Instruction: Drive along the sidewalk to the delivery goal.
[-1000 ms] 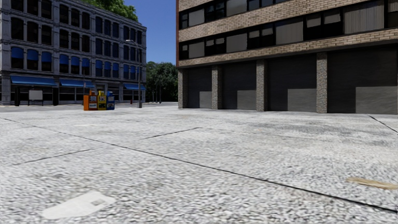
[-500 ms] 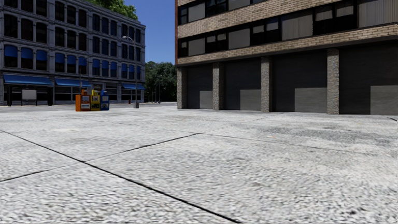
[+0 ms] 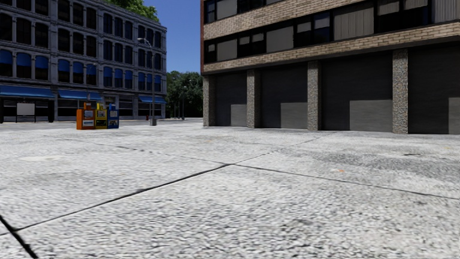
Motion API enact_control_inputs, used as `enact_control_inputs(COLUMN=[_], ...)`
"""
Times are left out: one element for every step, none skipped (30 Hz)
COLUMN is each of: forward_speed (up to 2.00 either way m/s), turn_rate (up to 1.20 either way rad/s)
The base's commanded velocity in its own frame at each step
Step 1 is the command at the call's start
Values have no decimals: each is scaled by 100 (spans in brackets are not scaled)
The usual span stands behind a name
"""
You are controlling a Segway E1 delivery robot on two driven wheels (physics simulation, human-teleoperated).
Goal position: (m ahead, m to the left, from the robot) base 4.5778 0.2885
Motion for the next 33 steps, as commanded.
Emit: enact_control_inputs(forward_speed=[192,195,195,196,196,196,195,195,194,194,194,194,194,194,193,193,193,190,181,175,171,171,168,166,166,166,165,165,165,165,165,165,165], turn_rate=[0,0,0,0,0,0,0,0,0,0,0,0,0,6,14,25,25,32,34,35,36,36,38,38,40,40,41,43,46,46,46,46,41])
